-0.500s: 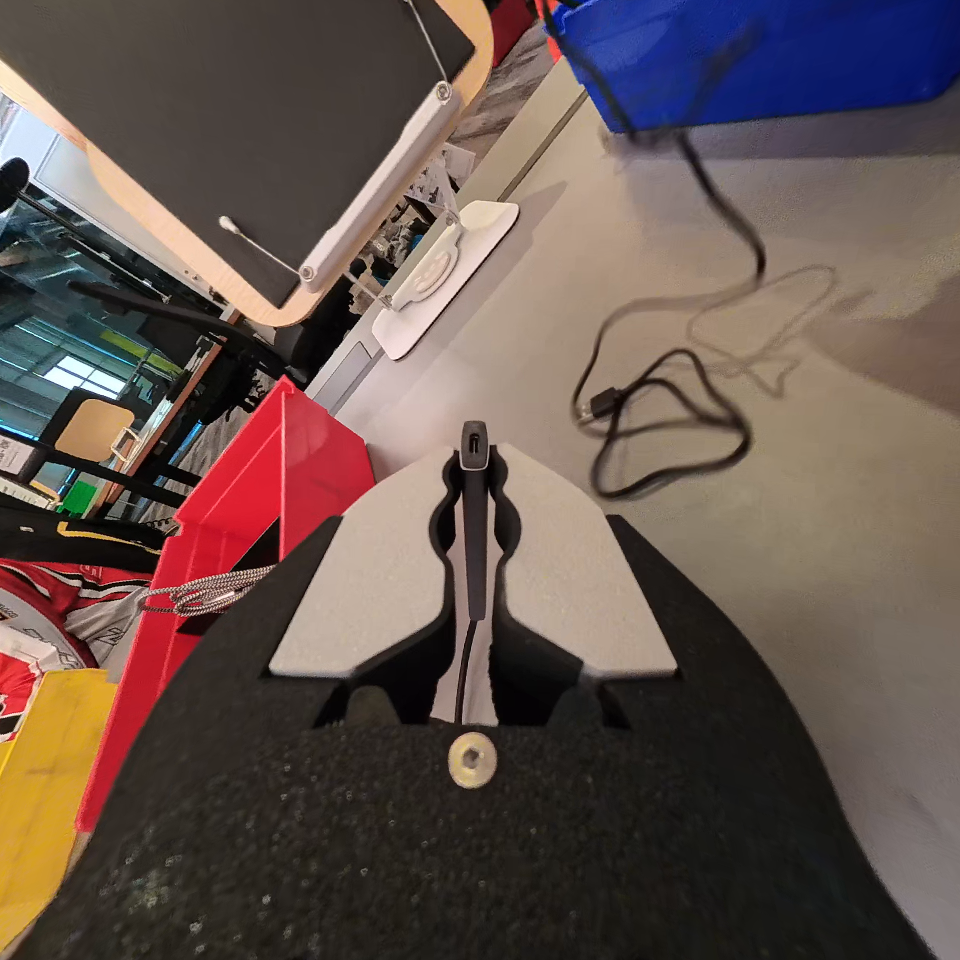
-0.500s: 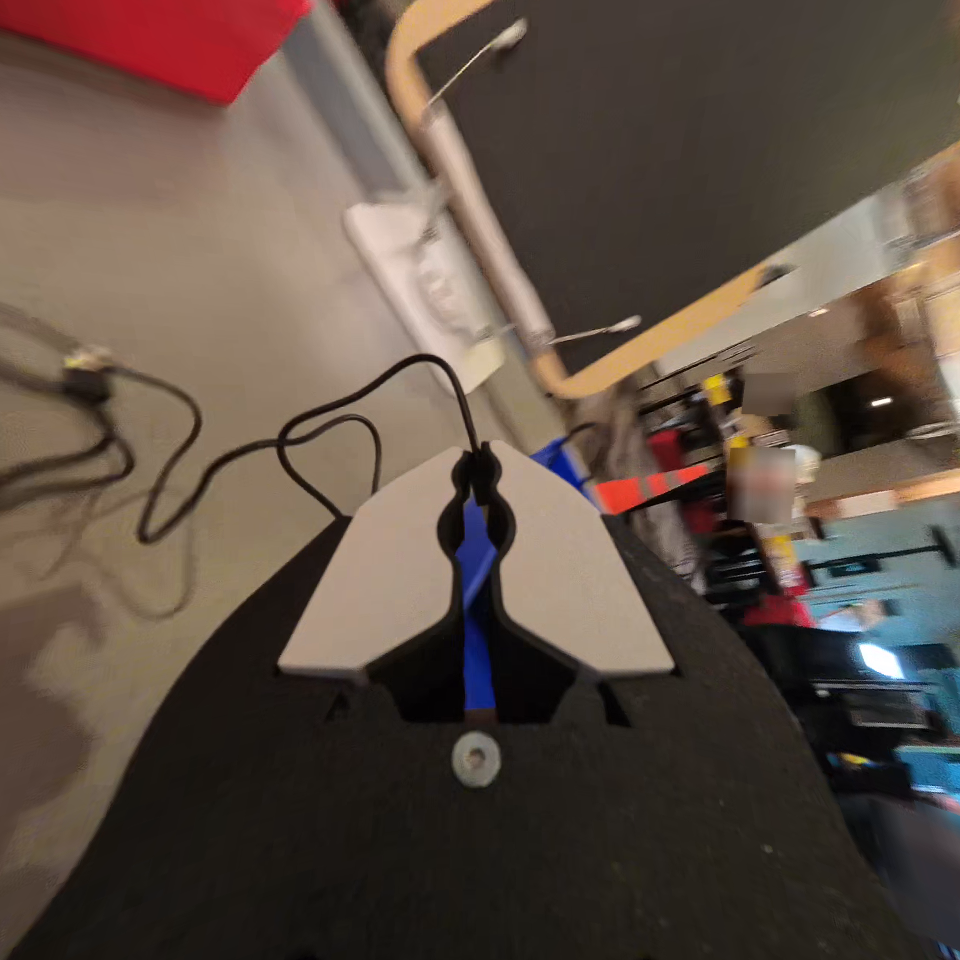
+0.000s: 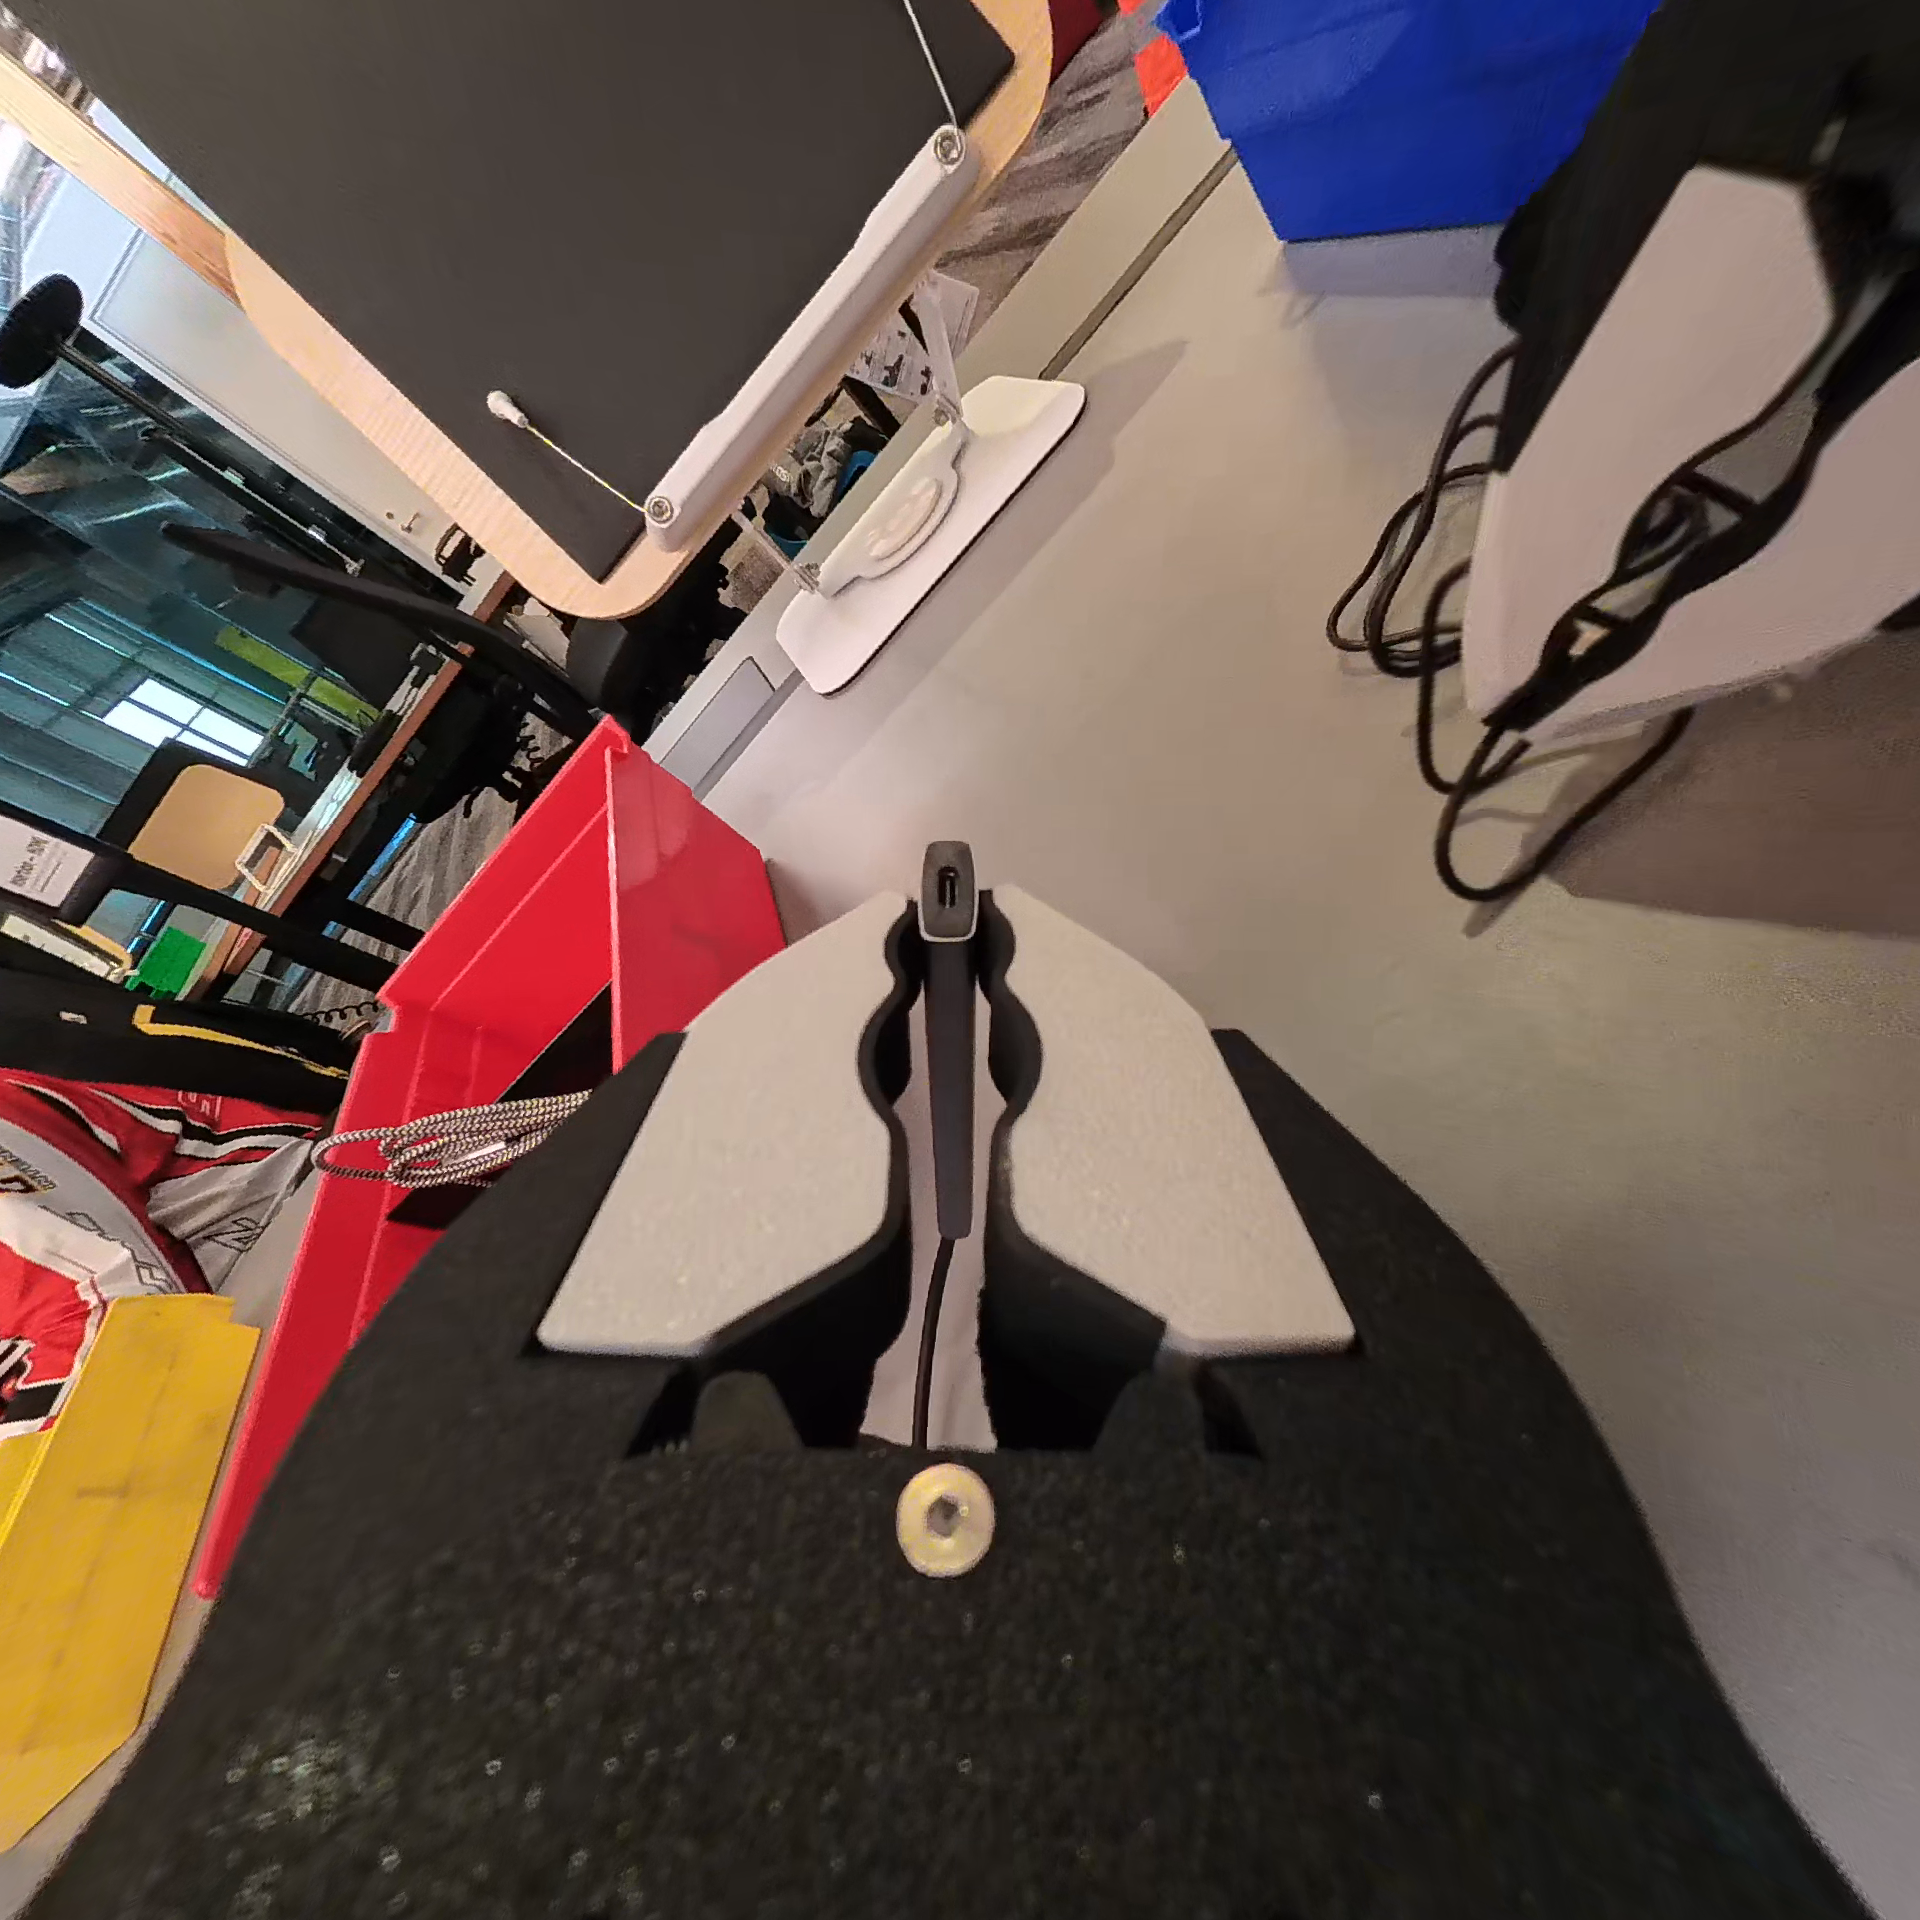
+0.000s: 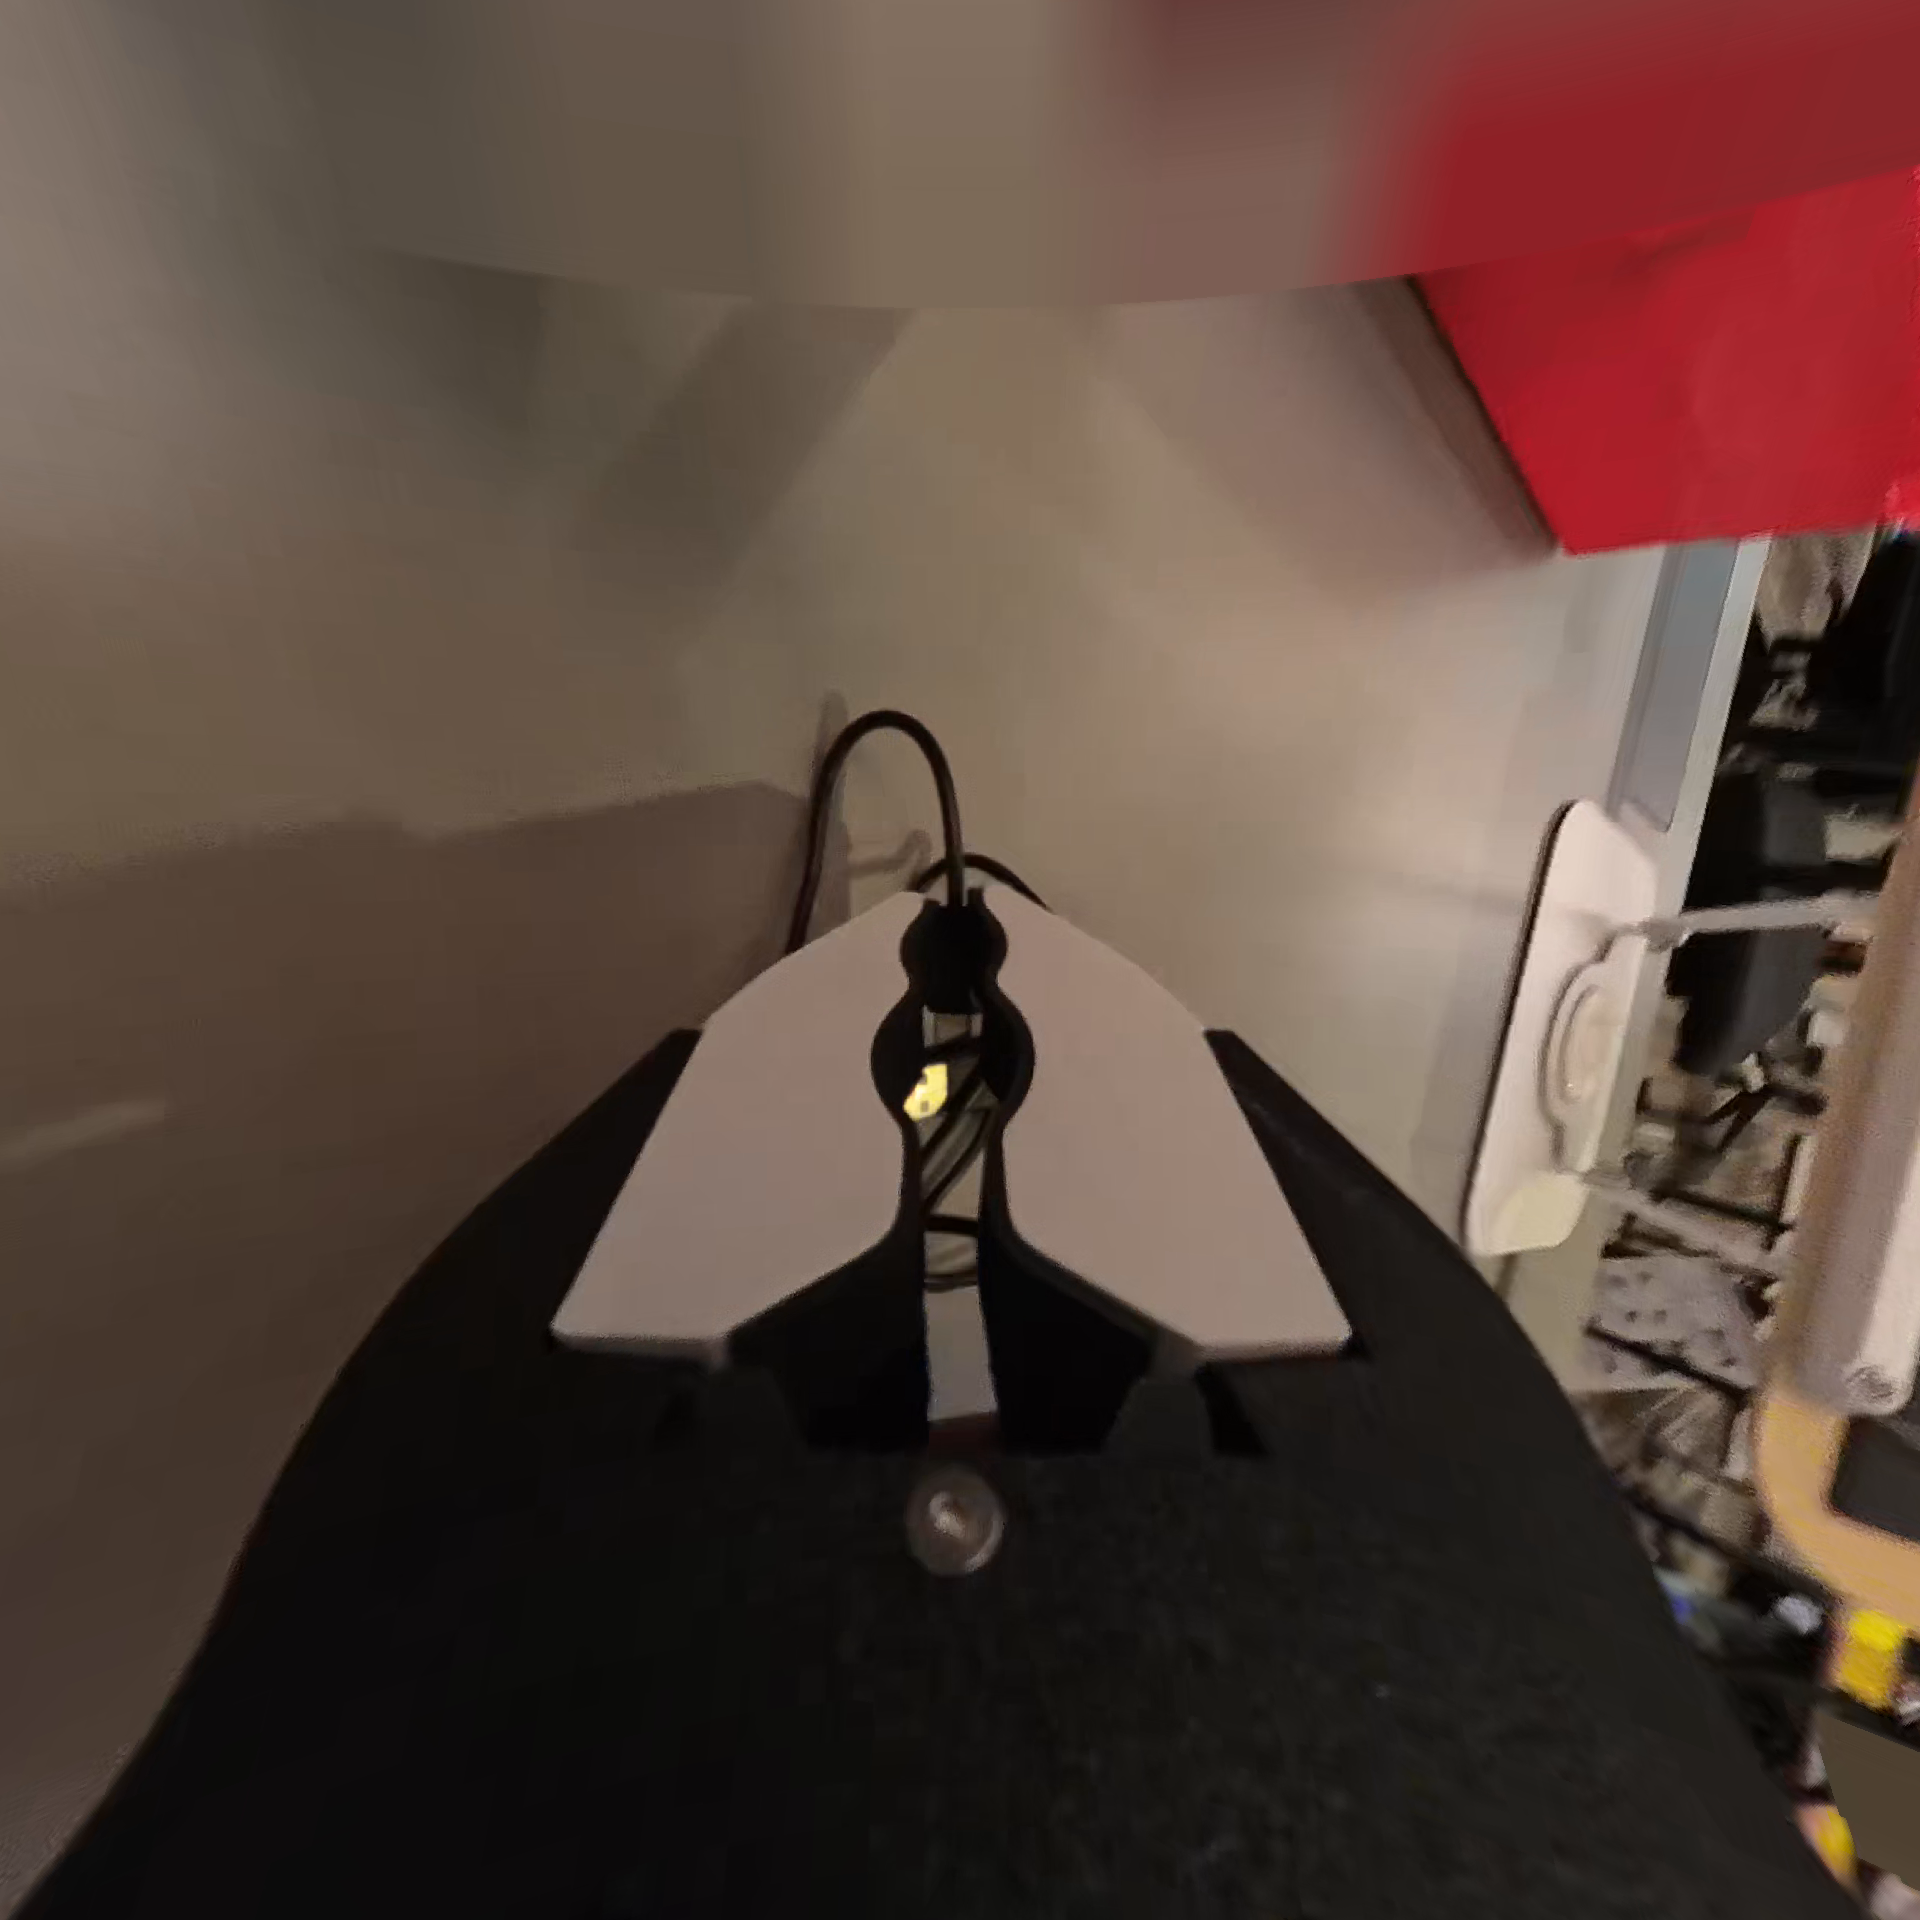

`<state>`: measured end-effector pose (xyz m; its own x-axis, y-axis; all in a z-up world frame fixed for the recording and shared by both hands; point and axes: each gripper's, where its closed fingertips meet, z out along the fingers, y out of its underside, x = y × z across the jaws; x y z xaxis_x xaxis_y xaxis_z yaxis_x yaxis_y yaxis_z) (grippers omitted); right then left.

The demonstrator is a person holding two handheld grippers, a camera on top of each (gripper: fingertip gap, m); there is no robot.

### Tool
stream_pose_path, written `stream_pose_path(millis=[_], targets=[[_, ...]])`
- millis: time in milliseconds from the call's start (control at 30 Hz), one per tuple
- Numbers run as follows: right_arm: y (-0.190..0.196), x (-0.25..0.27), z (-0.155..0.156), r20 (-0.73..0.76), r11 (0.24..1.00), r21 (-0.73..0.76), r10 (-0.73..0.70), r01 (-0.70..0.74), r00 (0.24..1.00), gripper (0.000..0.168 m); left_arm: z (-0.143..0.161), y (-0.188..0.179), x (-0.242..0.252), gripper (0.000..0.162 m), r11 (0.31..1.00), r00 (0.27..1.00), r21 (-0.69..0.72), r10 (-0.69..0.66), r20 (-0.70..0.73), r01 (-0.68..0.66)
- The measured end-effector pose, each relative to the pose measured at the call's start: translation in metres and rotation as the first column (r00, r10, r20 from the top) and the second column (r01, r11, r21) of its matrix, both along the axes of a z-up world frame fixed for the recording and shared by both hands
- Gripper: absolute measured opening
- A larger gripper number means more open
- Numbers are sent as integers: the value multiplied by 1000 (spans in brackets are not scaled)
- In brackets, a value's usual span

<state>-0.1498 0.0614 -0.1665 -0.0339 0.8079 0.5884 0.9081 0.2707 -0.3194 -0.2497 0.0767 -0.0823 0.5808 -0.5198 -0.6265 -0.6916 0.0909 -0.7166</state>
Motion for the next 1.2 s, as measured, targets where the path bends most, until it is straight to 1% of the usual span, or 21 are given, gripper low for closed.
stream_pose_path(millis=[67, 100, 167, 200, 300, 367, 400, 433, 500, 567, 600, 633, 667, 733, 833, 867, 933, 1000, 1033, 1100, 1200], targets=[[11, 9, 2, -72, 991, -18, -135, 134, 988, 4, 0, -1, 1, 9, 1000, 1000, 4, -5, -5, 5], [15, 14, 7, -125, 975, -37, -220, 217, 967, 5, 0, -2, 1, 9, 1000, 1000, 4, -7, -8, 7], [15, 20, 19, -248, 929, -132, -369, 346, 896, 15, -1, -4, 1, 9, 1000, 1000, 4, -12, -8, 12], [13, 23, 27, -314, 900, -177, -436, 399, 843, 20, -2, -5, 1, 9, 1000, 1000, 2, -16, -7, 16], [7, 32, 45, -467, 789, -283, -610, 546, 640, 21, -3, -5, 1, 9, 1000, 1000, -10, -25, 5, 25], [-5, 30, 46, -520, 708, -402, -698, 581, 492, 20, -4, -4, 1, 9, 999, 999, -27, -31, 26, 32], [-10, 26, 43, -529, 655, -485, -747, 579, 401, 22, -4, -4, 1, 9, 999, 998, -36, -35, 42, 37], [-14, 21, 37, -521, 588, -579, -800, 564, 298, 23, -4, -5, 1, 9, 998, 997, -48, -41, 58, 44], [-14, 6, 27, -474, 454, -758, -877, 469, 83, 33, -3, -5, 2, 9, 996, 995, -64, -51, 86, 57], [-7, -6, 20, -416, 361, -859, -905, 362, -84, 39, -1, -5, 2, 9, 995, 993, -72, -58, 105, 66], [-1, -6, 16, -399, 327, -880, -903, 345, -161, 39, -1, -5, 2, 9, 995, 992, -76, -60, 113, 69], [6, -3, 14, -397, 308, -884, -892, 353, -217, 38, 0, -5, 2, 9, 994, 991, -78, -63, 120, 73], [13, 0, 12, -409, 299, -876, -877, 378, -253, 38, 1, -5, 2, 9, 994, 990, -78, -66, 127, 76], [25, 9, 7, -428, 266, -843, -858, 468, -283, 37, 2, -4, 2, 9, 994, 989, -76, -69, 134, 79], [37, 19, -2, -415, 186, -801, -857, 569, -305, 34, 4, -4, 1, 9, 994, 987, -76, -70, 142, 82], [41, 17, -5, -401, 179, -808, -865, 561, -302, 33, 4, -5, 0, 9, 994, 987, -77, -71, 144, 82], [44, 11, -8, -381, 180, -821, -879, 542, -285, 10, 4, -5, 0, 9, 994, 987, -77, -70, 144, 82], [44, 14, -5, -410, 199, -800, -870, 566, -273, 10, 4, -5, 0, 9, 994, 988, -73, -70, 141, 81], [42, 10, -4, -424, 230, -786, -876, 574, -231, 10, 4, -4, 0, 9, 994, 988, -72, -70, 137, 81], [35, 1, -4, -436, 300, -745, -895, 596, -94, 10, 3, -4, 0, 9, 994, 989, -71, -70, 130, 79], [18, -11, -6, -422, 431, -661, -890, 614, 171, 10, -2, -3, 1, 9, 993, 990, -81, -75, 119, 85]])
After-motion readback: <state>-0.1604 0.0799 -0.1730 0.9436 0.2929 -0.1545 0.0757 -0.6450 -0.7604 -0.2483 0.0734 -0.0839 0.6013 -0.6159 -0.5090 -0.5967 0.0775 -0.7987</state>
